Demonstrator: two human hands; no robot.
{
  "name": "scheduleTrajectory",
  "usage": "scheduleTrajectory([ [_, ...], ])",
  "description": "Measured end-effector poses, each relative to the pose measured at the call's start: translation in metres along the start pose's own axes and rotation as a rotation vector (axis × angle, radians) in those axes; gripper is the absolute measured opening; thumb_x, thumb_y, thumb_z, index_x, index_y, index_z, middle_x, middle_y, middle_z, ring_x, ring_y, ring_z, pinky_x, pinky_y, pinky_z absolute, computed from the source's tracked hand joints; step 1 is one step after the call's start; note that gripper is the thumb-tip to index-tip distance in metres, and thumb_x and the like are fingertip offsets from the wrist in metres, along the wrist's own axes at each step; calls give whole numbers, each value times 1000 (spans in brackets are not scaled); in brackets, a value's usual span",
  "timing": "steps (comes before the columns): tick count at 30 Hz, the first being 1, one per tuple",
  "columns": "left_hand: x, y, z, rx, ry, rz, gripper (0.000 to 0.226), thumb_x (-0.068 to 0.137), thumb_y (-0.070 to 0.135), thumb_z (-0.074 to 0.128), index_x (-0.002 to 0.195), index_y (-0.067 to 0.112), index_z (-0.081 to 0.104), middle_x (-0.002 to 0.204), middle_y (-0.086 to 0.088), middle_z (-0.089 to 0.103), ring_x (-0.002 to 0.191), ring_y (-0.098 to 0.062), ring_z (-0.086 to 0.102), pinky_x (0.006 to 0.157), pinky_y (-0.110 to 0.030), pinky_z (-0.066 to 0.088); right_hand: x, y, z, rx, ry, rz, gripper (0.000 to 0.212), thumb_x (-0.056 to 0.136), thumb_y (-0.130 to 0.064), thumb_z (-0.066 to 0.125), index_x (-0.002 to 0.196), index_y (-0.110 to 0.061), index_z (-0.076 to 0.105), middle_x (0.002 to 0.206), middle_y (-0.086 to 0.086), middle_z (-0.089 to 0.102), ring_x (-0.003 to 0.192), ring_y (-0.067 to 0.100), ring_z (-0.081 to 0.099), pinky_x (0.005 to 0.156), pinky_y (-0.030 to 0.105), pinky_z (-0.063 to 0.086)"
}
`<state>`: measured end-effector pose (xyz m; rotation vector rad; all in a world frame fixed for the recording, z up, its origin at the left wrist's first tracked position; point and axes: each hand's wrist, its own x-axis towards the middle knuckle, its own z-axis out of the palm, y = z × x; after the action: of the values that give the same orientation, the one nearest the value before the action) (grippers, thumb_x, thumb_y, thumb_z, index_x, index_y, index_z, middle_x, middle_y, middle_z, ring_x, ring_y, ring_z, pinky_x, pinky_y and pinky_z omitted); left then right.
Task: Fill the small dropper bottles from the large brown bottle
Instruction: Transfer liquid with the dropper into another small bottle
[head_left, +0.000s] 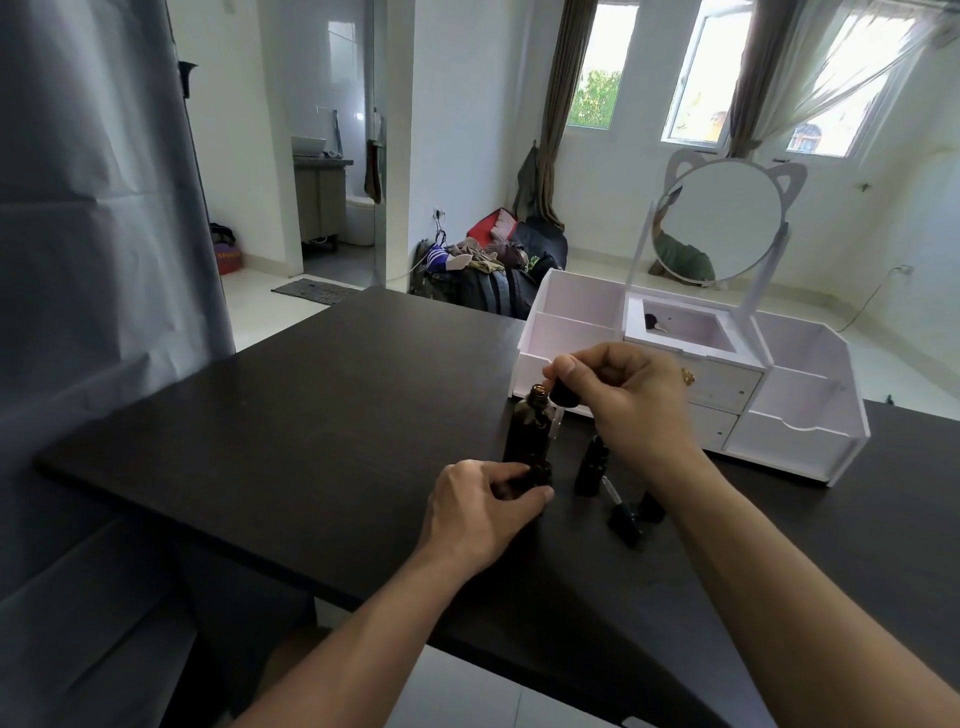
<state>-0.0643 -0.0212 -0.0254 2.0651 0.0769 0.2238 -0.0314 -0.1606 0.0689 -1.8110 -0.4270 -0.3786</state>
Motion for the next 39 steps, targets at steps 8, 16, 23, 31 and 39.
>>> scheduleTrajectory([
  [8,1,0,0,3,-12,9,48,78,45,75,122,26,66,92,11,64,89,-4,62,84,-26,54,-1,1,0,-18,-13,5,9,88,-15,69,80,-12,72,80,6,76,76,16,74,74,29,60],
  [16,2,-2,0,24,-24,26,48,78,48,74,121,27,66,103,9,68,91,-3,62,84,-25,54,1,-4,-1,3,22,-7,8,88,-18,70,80,-15,71,77,5,76,75,17,74,76,33,60],
  [23,1,-1,1,22,-3,47,37,78,48,74,111,31,72,79,16,67,75,3,62,68,-17,50,22,-24,-7,111,211,-106,5,89,-16,70,85,-12,71,79,7,75,72,20,74,75,33,61],
  [31,1,-3,1,2,0,51,38,77,47,76,111,30,72,80,15,68,77,2,63,76,-21,54,38,-27,1,114,281,-150,8,89,-19,70,83,-14,71,72,-1,74,71,21,74,79,44,61],
  [39,2,-3,2,-12,-7,38,40,77,47,76,112,30,72,83,14,68,80,0,63,74,-18,50,40,-29,5,60,284,-167,7,91,-20,68,85,-19,69,77,-1,74,72,17,74,79,42,61],
])
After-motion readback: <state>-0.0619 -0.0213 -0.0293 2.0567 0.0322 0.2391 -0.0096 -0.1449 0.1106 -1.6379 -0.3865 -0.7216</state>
